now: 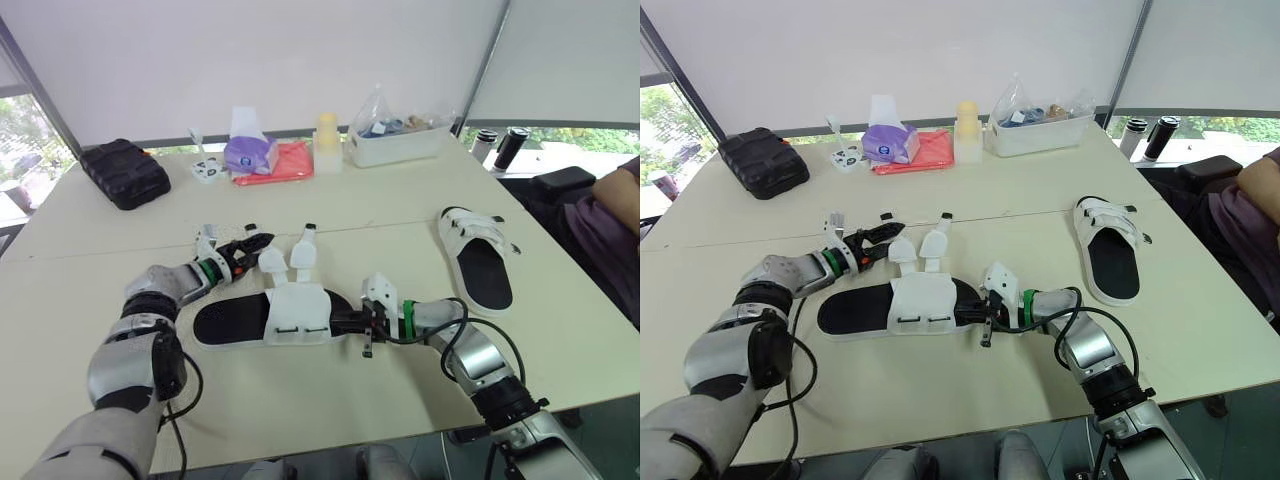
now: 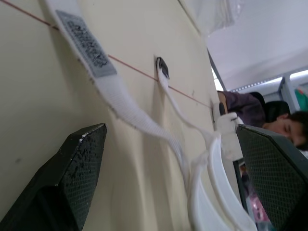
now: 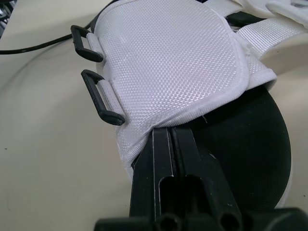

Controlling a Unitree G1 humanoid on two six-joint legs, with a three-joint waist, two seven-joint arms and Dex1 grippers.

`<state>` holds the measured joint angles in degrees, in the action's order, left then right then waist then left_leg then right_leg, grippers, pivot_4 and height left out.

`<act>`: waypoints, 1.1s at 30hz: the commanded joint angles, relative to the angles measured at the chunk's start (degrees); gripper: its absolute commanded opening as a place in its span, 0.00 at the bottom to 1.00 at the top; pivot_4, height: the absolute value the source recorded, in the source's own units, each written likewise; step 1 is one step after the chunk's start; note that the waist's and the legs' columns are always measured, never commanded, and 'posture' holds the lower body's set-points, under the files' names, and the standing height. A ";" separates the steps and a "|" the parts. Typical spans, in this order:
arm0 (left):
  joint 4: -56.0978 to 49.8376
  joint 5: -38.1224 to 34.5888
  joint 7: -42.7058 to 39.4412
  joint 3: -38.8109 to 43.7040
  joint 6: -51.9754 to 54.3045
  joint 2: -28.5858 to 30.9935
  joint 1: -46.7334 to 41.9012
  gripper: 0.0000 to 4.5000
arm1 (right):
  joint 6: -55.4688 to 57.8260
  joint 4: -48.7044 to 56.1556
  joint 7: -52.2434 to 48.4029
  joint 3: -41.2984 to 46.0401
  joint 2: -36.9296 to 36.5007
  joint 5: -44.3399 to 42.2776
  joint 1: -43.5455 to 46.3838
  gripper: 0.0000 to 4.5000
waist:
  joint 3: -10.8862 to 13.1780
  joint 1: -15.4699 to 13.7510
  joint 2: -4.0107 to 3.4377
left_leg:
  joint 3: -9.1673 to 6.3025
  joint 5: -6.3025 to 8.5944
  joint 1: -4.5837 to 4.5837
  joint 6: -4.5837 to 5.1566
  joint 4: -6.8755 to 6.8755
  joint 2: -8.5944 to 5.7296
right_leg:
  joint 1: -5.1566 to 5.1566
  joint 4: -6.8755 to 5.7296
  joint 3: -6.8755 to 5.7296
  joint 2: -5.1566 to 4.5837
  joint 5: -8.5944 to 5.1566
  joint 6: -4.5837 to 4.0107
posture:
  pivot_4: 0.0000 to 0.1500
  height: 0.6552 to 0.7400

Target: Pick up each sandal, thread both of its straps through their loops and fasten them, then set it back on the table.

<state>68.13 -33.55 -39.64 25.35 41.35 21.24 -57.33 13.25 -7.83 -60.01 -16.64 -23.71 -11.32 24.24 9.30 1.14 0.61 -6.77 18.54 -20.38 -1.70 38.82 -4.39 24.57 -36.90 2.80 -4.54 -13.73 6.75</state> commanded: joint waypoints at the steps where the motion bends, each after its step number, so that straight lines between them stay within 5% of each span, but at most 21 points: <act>1: 3.72 -1.65 6.31 4.80 -6.39 -1.64 -2.04 0.98 | 0.38 -1.36 0.57 -1.55 0.55 1.91 -0.19 0.00 | 0.00 -0.01 0.00 | 0.00 0.00 0.00 0.00 0.00 0.00 | 0.00 0.00 0.00 0.00 0.00 0.00 | 1.00 1.00; 4: 5.68 -1.84 9.61 7.32 -11.31 -3.16 -2.85 0.98 | 0.34 -1.22 0.85 -1.43 0.76 1.92 -0.31 0.00 | -0.01 -0.04 0.01 | -0.01 -0.01 0.01 -0.03 0.00 0.00 | 0.00 -0.02 0.00 -0.02 0.00 0.00 | 1.00 1.00; 7: 6.42 -0.74 10.49 7.57 -12.80 -3.76 -3.27 0.80 | 0.25 -1.11 1.05 -1.32 0.90 2.15 -0.41 0.00 | -0.01 0.09 0.01 | -0.01 -0.02 0.02 -0.04 -0.01 0.00 | 0.00 -0.04 0.00 0.00 0.00 0.00 | 1.00 1.00; 14: 7.01 1.68 8.92 6.91 -12.68 -3.10 -3.78 0.03 | 0.02 -1.27 1.50 -1.02 0.96 2.40 -0.53 0.00 | -0.01 0.04 0.01 | 0.00 -0.02 0.00 -0.04 -0.02 0.00 | 0.03 -0.04 0.00 0.01 0.00 0.00 | 1.00 1.00; 23: 4.69 6.76 -1.95 2.74 -16.07 -0.31 -6.04 0.01 | -1.42 -2.86 1.91 -0.75 1.35 3.19 -0.35 0.00 | 0.00 0.65 0.02 | -0.01 -0.03 -0.01 -0.05 -0.06 0.01 | 0.05 -0.05 -0.01 0.04 0.00 0.00 | 1.00 1.00; 28: -13.06 20.87 -21.33 -17.28 -35.66 -0.18 -1.56 0.01 | -2.43 -3.83 2.21 -0.25 0.88 3.43 -0.68 0.00 | 0.01 0.66 0.04 | -0.01 -0.25 -0.03 -0.44 -0.13 0.00 | 0.05 -0.01 -0.03 0.02 0.00 0.00 | 1.00 1.00; 33: -29.59 29.62 -25.60 -27.97 -55.50 3.86 10.05 0.01 | -1.78 -3.77 2.28 0.93 1.05 1.97 -1.11 0.00 | -0.05 1.22 -0.07 | 0.09 -0.29 0.12 -0.49 -0.59 0.01 | 0.03 0.24 0.09 -0.05 0.01 -0.02 | 1.00 1.00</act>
<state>41.56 -7.23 -64.36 -0.53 -6.78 23.28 -49.16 10.24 -9.35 -58.86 -16.34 -21.89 -10.37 24.01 9.24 2.36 0.54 -6.69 18.25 -20.25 -2.19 38.18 -4.36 24.63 -36.64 2.89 -4.56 -13.73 6.73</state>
